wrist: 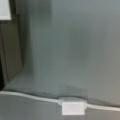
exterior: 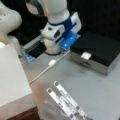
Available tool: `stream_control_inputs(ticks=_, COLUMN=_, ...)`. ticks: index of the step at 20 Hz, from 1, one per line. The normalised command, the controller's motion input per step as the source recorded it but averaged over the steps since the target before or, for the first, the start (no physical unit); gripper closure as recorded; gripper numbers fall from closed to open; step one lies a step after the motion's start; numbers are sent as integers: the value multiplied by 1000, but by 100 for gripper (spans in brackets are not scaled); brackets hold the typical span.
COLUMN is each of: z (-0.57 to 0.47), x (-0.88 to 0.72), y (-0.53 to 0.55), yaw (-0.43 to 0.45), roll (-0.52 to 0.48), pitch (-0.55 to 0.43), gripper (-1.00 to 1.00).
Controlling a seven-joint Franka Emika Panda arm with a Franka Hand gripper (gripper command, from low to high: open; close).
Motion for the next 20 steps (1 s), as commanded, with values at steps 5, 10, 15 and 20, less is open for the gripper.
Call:
stream_control_inputs(ticks=5, z=-64, x=338, y=164, yaw=53, roll=328, pitch=69, gripper=-100)
stream_control_inputs(ticks=10, z=-76, x=267, y=66, yaw=49, roll=330, pitch=40, gripper=-100)
stream_control_inputs(ticks=15, z=-167, x=199, y=73, yaw=26, roll=293, pitch=21, gripper=-100)
stream_control_inputs(ticks=20, z=-209, x=161, y=183, yaw=-35, roll=287, pitch=32, gripper=-100)
